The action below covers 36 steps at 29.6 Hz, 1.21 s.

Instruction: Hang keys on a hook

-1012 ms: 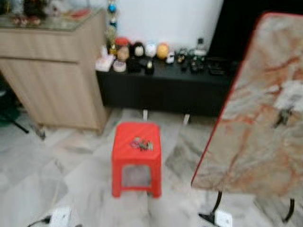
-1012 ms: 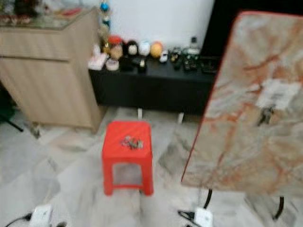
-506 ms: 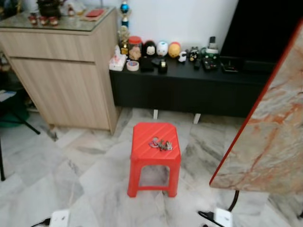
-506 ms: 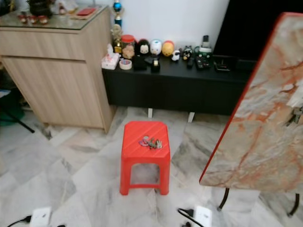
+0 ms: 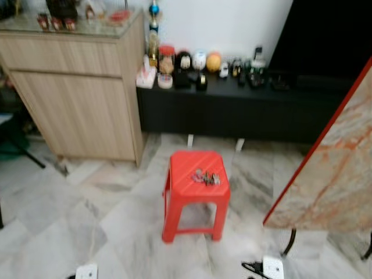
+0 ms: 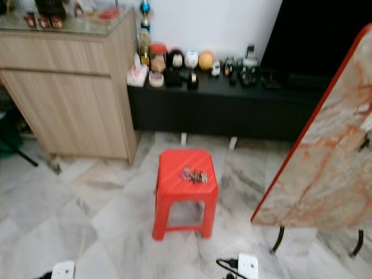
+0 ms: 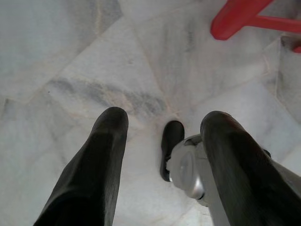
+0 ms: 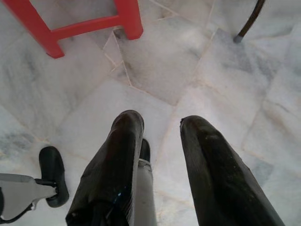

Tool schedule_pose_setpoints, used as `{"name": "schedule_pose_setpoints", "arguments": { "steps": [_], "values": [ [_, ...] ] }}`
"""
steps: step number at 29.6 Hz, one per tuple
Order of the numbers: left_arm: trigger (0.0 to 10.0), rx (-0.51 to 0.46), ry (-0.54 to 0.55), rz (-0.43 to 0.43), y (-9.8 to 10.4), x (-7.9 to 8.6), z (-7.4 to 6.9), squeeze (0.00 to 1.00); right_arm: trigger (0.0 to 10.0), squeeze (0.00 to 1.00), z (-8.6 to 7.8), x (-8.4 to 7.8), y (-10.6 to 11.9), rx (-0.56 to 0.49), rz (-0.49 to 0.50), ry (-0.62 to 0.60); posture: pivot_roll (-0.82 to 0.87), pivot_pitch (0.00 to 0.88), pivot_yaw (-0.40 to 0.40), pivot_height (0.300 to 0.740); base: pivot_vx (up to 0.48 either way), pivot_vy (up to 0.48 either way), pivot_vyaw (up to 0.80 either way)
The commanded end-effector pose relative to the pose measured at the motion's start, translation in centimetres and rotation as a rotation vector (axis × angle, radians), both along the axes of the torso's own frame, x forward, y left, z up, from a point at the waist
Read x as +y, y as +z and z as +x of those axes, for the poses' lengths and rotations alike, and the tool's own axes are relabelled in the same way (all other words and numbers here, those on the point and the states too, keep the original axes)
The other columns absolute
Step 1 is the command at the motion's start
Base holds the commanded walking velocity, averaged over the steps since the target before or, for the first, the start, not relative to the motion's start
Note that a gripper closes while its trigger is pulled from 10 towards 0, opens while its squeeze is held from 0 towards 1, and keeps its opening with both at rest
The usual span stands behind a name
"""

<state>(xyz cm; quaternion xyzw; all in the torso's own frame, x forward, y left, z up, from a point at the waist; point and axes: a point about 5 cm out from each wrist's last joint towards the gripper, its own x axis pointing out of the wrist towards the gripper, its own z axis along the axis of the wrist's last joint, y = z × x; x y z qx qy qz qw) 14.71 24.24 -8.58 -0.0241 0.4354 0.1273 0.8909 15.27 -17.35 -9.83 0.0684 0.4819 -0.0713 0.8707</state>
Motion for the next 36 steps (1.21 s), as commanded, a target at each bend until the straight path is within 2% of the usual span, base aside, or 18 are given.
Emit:
{"name": "schedule_pose_setpoints", "arguments": {
  "steps": [1,5,10,16,20,25,36],
  "values": [
    [10.0,0.001,0.003,-0.006,-0.1,0.0,-0.4,0.0,10.0,0.0,-0.2,-0.8,0.0,0.001,-0.02,0.005,0.14,0.0,-0.081,0.74,0.0,0.0,0.0],
    [10.0,-0.022,-0.038,0.006,0.2,0.2,0.1,0.0,10.0,0.0,0.2,-0.6,0.2,-0.013,-0.021,0.017,0.17,0.0,-0.07,0.74,0.0,0.0,0.0],
    [10.0,-0.051,-0.048,0.03,0.9,0.9,1.3,0.0,10.0,0.0,1.5,0.7,0.6,-0.04,0.002,0.017,0.15,0.0,-0.075,0.74,0.0,0.0,0.0],
    [10.0,-0.079,-0.046,0.017,1.1,-0.1,2.4,0.0,10.0,0.0,3.0,0.9,1.2,-0.054,-0.007,0.032,0.13,0.0,-0.073,0.74,0.0,0.0,0.0],
    [10.0,-0.073,-0.052,0.006,1.0,-0.7,2.6,0.0,10.0,0.0,4.1,0.4,1.7,-0.079,-0.018,0.029,0.11,0.0,-0.065,0.74,0.0,0.0,0.0],
    [10.0,-0.075,-0.051,0.007,1.1,-0.6,2.8,0.0,10.0,0.0,4.8,0.1,2.1,-0.092,-0.02,-0.002,0.11,0.0,-0.074,0.74,0.0,0.0,0.0],
    [10.0,-0.075,-0.009,0.044,1.4,0.9,2.6,0.0,10.0,0.0,5.4,0.8,2.4,-0.099,0.009,-0.02,0.16,0.0,-0.058,0.74,0.0,0.0,0.0]
  ]
}}
